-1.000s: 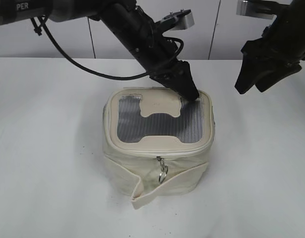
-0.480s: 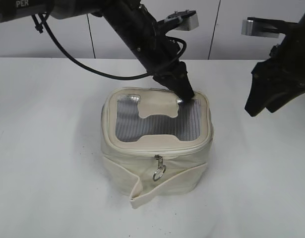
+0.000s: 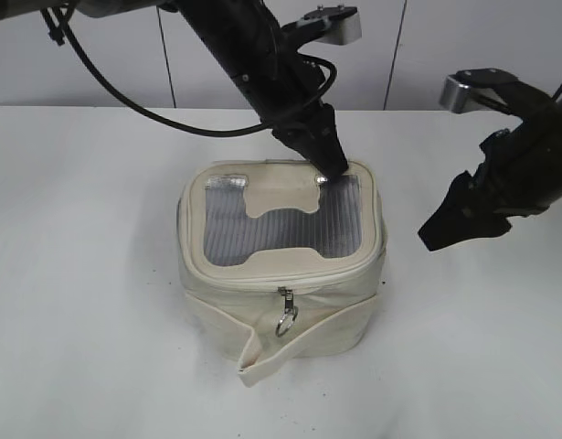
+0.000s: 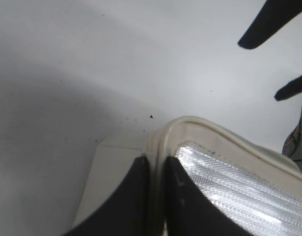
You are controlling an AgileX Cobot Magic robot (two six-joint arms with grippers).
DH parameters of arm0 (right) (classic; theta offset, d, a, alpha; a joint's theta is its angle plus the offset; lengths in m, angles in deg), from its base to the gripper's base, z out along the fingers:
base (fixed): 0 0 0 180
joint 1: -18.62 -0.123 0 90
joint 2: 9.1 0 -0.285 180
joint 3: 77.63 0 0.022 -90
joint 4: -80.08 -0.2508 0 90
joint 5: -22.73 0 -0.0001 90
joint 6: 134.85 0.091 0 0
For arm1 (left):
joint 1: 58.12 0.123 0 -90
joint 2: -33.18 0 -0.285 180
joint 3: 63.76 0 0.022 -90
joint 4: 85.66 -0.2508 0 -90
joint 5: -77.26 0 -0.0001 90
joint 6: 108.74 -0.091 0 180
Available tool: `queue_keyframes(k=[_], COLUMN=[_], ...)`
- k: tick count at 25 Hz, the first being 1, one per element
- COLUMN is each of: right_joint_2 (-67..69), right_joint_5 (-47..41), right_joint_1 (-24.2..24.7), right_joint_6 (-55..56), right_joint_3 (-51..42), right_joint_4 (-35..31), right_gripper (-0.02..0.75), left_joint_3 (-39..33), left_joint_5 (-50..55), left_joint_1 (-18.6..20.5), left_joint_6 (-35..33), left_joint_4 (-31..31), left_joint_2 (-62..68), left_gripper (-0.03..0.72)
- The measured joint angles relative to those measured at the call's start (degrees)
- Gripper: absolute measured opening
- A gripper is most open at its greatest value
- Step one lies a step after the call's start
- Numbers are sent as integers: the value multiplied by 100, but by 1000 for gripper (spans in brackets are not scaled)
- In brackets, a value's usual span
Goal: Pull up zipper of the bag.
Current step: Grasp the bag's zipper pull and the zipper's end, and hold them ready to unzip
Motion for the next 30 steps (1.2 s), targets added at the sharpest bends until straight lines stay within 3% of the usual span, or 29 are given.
queue_keyframes(k=[7,15,20,23,26,30], right_joint_2=[139,694,1049,1202,1255,1255], right_joint_5=[935,1147,1232,1247,1229,1224], right_joint_1=[0,0,19,19,19,19], right_joint_6=[-2221,-3615,-4840,-5171,-5222,-4864], right_joint_3=[-728,-741,-741,-741,-741,-741], right_joint_4=[-1702,-3000,-4229,-4622,-4773,-4678], right_gripper=[407,407,394,279,58,6], left_joint_3=[-1,-1,-1,-1,-1,-1], left_joint_5=[6,11,11,6,0,-12], left_joint_1=[0,0,32,38,21,-3], left_joint_6=[0,0,0,0,0,0], left_joint_4=[-56,-57,-51,-55,-51,-56], left_joint_2=[-30,-36,-36,-36,-36,-30], left_gripper=[63,63,63,63,63,63])
